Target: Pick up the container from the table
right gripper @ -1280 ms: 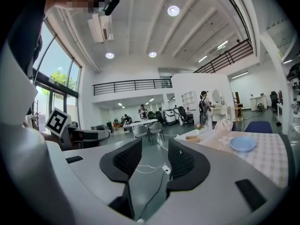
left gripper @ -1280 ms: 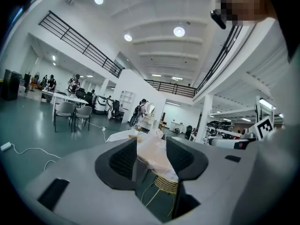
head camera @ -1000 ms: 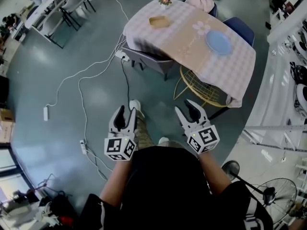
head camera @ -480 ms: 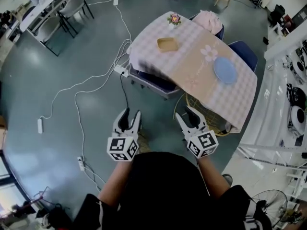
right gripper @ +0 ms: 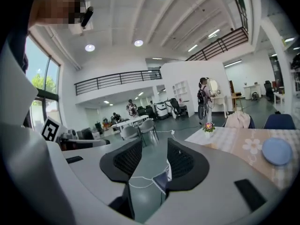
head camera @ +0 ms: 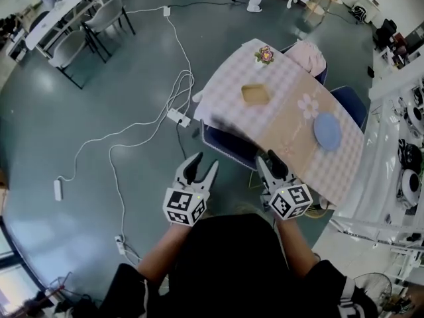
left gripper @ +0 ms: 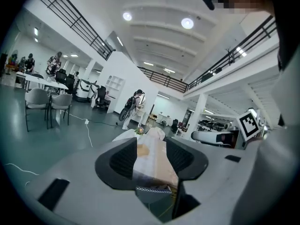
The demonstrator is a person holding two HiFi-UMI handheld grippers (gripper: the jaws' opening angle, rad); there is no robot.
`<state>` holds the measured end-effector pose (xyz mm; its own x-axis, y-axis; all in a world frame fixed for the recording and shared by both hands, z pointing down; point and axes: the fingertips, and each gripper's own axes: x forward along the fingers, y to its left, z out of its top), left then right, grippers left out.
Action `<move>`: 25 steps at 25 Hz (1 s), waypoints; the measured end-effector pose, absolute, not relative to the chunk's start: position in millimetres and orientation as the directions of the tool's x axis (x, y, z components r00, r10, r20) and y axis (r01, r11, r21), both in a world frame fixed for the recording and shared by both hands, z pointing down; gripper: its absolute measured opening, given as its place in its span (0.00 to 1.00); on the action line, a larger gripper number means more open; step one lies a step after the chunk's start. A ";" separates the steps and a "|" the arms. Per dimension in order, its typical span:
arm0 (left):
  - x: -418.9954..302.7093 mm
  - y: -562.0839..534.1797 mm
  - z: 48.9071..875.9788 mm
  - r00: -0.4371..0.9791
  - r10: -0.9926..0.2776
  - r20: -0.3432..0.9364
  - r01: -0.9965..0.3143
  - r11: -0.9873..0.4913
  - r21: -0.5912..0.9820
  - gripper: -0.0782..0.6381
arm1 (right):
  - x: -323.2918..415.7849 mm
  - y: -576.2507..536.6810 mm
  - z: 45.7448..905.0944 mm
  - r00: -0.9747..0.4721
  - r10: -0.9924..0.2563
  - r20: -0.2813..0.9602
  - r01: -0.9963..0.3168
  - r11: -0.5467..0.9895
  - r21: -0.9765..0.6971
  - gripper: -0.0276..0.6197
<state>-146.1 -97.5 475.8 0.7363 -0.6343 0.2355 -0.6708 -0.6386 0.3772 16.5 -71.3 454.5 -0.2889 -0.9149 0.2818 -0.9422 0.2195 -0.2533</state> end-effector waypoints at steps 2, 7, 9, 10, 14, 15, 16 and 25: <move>-144.8 -116.5 479.7 0.753 -0.612 0.242 -0.654 -0.653 0.383 0.36 | 10.2 -88.2 461.7 -0.271 -0.915 0.300 -0.947 0.198 -0.254 0.27; -131.3 -152.1 476.2 0.773 -0.596 0.216 -0.627 -0.665 0.406 0.36 | 11.1 -126.2 486.1 -0.281 -0.888 0.365 -0.952 0.210 -0.221 0.27; -122.3 -165.7 483.4 0.773 -0.596 0.219 -0.625 -0.656 0.424 0.36 | 18.8 -145.5 495.5 -0.284 -0.880 0.381 -0.950 0.205 -0.233 0.27; -117.1 -172.1 488.1 0.770 -0.598 0.223 -0.628 -0.647 0.433 0.36 | 23.1 -155.3 500.5 -0.286 -0.875 0.389 -0.950 0.207 -0.234 0.27; -91.0 -207.1 508.9 0.764 -0.588 0.265 -0.639 -0.634 0.435 0.35 | 41.0 -201.2 514.1 -0.296 -0.869 0.396 -0.947 0.211 -0.243 0.27; -82.4 -215.8 515.2 0.765 -0.579 0.282 -0.639 -0.629 0.443 0.36 | 47.4 -211.2 514.0 -0.295 -0.870 0.395 -0.947 0.210 -0.244 0.27; -72.8 -224.2 520.8 0.768 -0.569 0.296 -0.636 -0.621 0.458 0.36 | 55.7 -219.9 513.2 -0.292 -0.871 0.395 -0.948 0.207 -0.243 0.27; 3.8 -337.9 573.1 0.769 -0.526 0.363 -0.637 -0.580 0.508 0.35 | 128.8 -278.5 535.2 -0.219 -0.885 0.411 -0.952 0.102 -0.288 0.27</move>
<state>3.8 -337.9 573.1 0.7690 -0.5263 0.3627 -0.6366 -0.5801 0.5081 128.8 -278.5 535.2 -0.2189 -0.8851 0.4108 -0.9522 0.1018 -0.2881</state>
